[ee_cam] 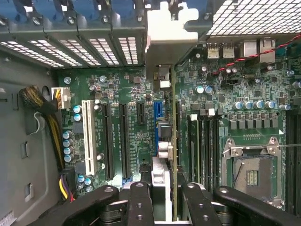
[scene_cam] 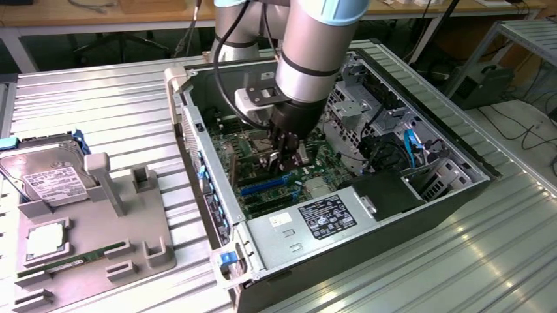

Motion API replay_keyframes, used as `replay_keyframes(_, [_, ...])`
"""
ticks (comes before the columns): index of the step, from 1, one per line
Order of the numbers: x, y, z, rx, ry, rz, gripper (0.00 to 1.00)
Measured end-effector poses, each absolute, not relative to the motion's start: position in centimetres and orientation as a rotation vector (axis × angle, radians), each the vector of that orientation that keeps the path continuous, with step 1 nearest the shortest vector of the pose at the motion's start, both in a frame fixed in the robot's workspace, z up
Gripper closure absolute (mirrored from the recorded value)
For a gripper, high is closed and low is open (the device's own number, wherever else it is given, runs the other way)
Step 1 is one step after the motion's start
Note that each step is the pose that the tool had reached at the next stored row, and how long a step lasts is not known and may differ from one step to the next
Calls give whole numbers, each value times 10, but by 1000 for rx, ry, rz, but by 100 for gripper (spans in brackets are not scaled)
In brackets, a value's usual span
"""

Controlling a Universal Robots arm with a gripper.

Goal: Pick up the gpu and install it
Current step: 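Insert the gpu into the slot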

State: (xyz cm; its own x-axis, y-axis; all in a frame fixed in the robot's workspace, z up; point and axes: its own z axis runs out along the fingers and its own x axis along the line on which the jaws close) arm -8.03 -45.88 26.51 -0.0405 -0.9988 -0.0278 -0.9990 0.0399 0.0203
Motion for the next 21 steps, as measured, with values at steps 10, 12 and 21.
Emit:
replay_keyframes(10, [-89, -461, 253, -2168, 2264, 53, 71])
replay_keyframes(12, [-89, -461, 253, -2168, 2264, 53, 71])
replay_keyframes(21, [-89, -461, 253, -2168, 2264, 53, 71])
